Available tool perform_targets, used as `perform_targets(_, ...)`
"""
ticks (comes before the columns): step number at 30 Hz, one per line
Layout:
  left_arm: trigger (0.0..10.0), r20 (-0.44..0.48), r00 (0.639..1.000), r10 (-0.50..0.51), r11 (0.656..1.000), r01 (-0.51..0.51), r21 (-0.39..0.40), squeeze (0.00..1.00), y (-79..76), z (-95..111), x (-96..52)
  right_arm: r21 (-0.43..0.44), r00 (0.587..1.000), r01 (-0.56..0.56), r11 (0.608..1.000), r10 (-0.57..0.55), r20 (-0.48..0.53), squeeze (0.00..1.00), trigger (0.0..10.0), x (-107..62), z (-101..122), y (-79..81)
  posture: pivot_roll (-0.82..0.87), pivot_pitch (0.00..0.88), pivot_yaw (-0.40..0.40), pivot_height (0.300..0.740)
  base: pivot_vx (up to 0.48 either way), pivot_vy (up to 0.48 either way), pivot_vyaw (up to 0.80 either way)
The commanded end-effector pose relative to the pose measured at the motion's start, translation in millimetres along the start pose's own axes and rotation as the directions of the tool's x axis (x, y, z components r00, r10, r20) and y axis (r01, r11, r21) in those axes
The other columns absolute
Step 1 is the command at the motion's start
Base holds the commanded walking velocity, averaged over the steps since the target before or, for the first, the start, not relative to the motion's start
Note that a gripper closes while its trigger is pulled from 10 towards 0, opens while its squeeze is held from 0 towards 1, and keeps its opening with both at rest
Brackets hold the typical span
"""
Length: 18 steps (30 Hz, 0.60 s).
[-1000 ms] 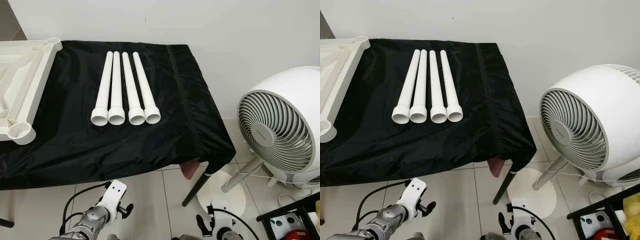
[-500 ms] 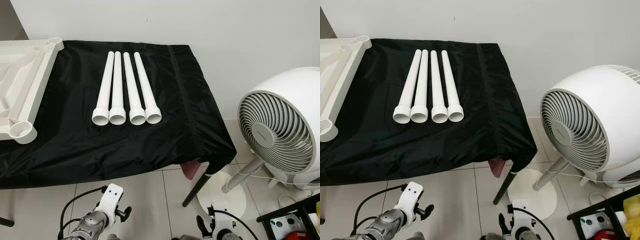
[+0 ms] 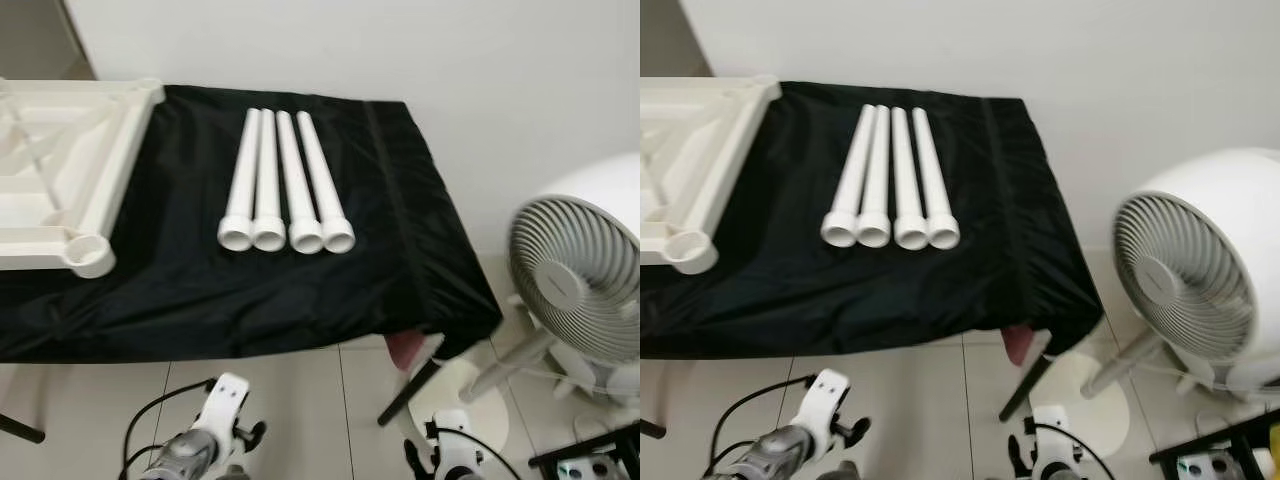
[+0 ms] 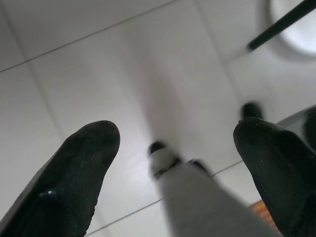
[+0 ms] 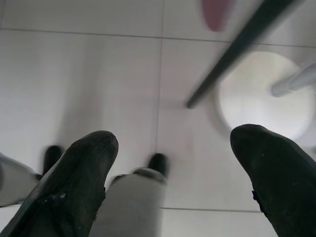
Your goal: Building children table
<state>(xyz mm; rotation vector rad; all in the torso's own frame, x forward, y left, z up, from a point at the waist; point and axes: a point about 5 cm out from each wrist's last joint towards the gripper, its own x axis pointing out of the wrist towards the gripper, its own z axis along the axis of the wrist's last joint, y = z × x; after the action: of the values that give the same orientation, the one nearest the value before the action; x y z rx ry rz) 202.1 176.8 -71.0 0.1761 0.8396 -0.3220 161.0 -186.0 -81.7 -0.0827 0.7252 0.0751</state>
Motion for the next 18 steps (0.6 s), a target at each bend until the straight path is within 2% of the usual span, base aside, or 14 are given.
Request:
perform_targets(1, 10.0, -0.014, 0.999, 0.043, 0.999, -0.044, -0.016, 0.0, -1.2, -2.2, 0.6, -0.009, 0.999, 0.008, 1.0, -0.008, -0.031, 0.0, 10.0, -4.2, -8.5, -4.0, 0.06, 0.0, -0.063, 0.74, 0.0, 0.337, 0.0)
perform_targets(10, 10.0, -0.03, 0.998, 0.049, 0.999, -0.05, -0.022, 0.0, -0.6, -8.0, -1.1, -0.021, 0.999, -0.002, 1.0, 0.001, -0.041, 0.0, 10.0, -5.3, -10.7, -3.7, 0.07, 0.0, -0.069, 0.74, 0.0, 0.35, 0.0)
perform_targets(18, 10.0, -0.014, 0.998, 0.054, 0.998, -0.054, -0.024, 0.0, -1.2, -4.5, -0.1, -0.034, 0.999, -0.01, 0.999, 0.009, -0.044, 0.0, 10.0, -5.0, -10.5, -3.3, 0.08, 0.0, -0.076, 0.74, 0.0, 0.364, 0.0)
